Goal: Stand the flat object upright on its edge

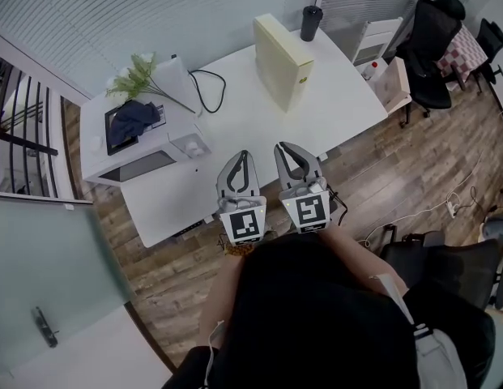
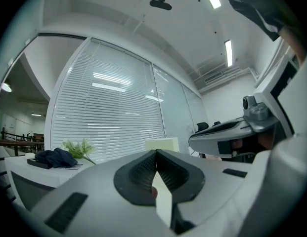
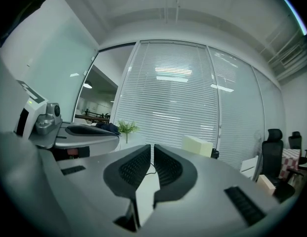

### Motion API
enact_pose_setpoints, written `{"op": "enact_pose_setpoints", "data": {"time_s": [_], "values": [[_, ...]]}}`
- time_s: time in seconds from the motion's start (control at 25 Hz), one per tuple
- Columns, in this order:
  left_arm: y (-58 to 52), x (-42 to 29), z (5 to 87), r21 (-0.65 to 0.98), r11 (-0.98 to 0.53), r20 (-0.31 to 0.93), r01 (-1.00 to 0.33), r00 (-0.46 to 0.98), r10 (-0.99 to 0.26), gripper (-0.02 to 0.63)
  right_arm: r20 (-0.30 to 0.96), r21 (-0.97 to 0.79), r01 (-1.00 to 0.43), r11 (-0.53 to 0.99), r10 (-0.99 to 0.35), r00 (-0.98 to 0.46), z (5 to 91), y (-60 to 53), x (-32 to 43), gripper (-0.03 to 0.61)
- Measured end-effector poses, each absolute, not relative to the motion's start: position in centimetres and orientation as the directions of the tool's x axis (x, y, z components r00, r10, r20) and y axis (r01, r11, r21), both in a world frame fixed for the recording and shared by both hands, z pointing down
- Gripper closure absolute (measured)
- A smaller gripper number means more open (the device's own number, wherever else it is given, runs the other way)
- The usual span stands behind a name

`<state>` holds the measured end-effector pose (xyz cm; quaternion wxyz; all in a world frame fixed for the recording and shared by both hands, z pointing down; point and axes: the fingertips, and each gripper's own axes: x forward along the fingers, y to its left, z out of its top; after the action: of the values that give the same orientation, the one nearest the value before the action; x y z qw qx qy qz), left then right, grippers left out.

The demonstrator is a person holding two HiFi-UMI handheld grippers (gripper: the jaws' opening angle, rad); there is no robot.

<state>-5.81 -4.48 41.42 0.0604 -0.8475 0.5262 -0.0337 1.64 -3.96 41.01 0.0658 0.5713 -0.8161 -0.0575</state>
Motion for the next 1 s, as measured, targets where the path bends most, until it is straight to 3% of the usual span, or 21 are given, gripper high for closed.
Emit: {"op": "enact_pose_setpoints", "data": {"time_s": [1.0], "values": [[-4.2, -6.6, 43.0, -0.120, -0.415, 0.037, -0.902, 0.414, -0.910, 0.607, 0.088, 0.178, -0.901, 0.396, -0.918, -0.386, 42.9, -3.5, 0.5, 0.563]]}}
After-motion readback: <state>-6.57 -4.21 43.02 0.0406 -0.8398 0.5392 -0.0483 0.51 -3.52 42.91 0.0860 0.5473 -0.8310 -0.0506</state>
